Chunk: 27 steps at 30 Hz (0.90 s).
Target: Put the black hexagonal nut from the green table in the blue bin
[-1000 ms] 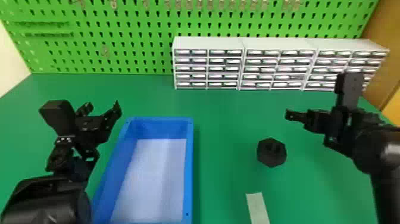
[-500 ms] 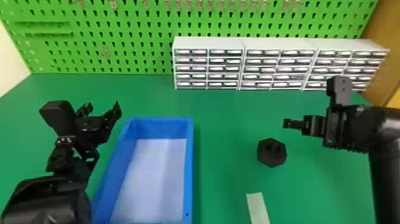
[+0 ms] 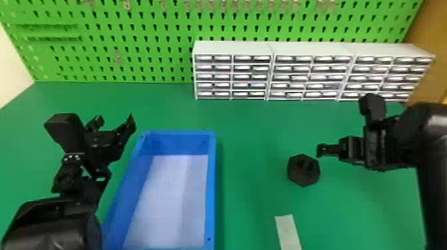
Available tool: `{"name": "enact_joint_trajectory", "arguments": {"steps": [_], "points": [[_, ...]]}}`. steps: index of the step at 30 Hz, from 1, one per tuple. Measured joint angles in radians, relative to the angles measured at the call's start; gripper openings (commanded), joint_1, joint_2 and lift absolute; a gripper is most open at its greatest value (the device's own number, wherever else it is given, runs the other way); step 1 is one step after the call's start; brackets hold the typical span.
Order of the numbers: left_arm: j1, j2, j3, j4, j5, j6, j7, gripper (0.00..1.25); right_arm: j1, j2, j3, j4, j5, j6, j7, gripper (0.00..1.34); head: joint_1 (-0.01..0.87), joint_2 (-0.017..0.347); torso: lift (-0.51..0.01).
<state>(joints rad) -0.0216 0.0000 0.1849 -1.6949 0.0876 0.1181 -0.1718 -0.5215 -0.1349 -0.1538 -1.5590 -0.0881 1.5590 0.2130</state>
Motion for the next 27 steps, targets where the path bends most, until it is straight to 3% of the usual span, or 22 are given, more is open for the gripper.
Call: {"name": "enact_joint_trajectory", "arguments": {"steps": [10,27], "points": [[0.000,0.000,-0.002,0.000,-0.003,0.000,0.002,0.81,-0.051,-0.003,0.031,0.071,0.058,0.012,0.000,1.23,0.686,0.051,-0.097],[-0.001,0.000,-0.004,0.000,0.002,0.000,0.004,0.81,-0.067,-0.021,0.058,0.178,0.050,-0.008,0.000,1.23,0.686,0.051,-0.097]]}}
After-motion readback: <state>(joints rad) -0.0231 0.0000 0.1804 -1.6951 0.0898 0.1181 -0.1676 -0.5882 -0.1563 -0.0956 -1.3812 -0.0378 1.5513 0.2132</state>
